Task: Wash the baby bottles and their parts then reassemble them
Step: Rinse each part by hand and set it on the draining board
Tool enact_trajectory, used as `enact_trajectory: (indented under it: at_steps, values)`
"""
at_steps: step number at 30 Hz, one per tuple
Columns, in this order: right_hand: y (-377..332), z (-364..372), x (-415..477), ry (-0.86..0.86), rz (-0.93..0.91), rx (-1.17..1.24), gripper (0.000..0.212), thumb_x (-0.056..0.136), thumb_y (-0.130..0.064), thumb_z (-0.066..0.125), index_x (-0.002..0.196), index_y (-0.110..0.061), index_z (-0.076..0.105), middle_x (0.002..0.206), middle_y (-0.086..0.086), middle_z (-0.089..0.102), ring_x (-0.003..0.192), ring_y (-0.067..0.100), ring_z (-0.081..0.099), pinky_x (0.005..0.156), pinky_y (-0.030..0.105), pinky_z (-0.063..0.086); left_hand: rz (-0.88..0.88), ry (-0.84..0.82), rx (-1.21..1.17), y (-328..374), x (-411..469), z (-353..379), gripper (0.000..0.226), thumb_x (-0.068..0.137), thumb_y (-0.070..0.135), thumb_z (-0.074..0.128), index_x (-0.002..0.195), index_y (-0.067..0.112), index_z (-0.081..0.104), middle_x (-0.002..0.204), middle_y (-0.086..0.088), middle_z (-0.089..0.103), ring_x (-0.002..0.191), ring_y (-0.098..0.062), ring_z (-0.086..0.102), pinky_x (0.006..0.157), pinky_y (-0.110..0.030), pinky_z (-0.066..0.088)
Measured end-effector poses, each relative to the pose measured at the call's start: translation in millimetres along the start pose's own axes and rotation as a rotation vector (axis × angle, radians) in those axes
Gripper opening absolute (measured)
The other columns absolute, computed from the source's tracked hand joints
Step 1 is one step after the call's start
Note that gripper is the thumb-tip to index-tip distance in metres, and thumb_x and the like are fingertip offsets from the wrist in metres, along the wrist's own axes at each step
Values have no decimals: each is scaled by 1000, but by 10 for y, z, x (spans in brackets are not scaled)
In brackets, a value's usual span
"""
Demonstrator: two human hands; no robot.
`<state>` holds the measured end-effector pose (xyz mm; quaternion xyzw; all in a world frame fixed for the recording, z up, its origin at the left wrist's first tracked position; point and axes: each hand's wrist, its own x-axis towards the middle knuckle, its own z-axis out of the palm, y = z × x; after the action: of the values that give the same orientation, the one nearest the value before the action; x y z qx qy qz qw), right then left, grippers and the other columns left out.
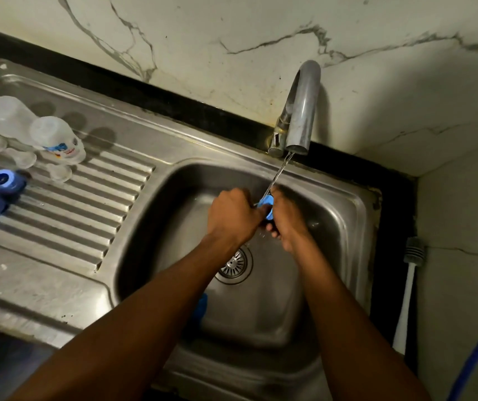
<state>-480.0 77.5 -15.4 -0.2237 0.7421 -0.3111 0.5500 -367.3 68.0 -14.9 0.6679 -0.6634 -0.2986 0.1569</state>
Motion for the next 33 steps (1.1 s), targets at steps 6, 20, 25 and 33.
enact_trajectory:
  at_steps: [6,20,25,33]
  values:
    - [61,-108,5,-207,74,-78,75,102,-64,18,81,-9,64,66,11,60,40,11,44,40,20,35,173,-71,-344,-83,42,36,12,85,7,74,92,14,82,83,1,78,69,0,68,68,-18,54]
    - [58,-44,16,-225,29,12,82,96,-73,12,73,-13,63,55,8,54,38,11,36,39,19,27,216,-79,-375,-140,66,33,9,85,5,74,87,12,80,74,6,71,62,4,64,60,-10,46]
    - [294,36,81,-233,-219,212,56,103,-55,32,125,-13,62,97,11,68,72,17,59,54,28,47,2,-15,-326,-179,111,92,29,94,27,66,74,8,77,63,-7,70,50,-18,64,53,-34,56]
    - [488,225,220,-53,15,614,27,103,-39,49,105,-17,65,104,9,69,90,21,65,72,33,52,-121,-180,-301,-120,43,72,51,98,42,57,63,9,73,51,0,66,36,-3,52,49,-20,42]
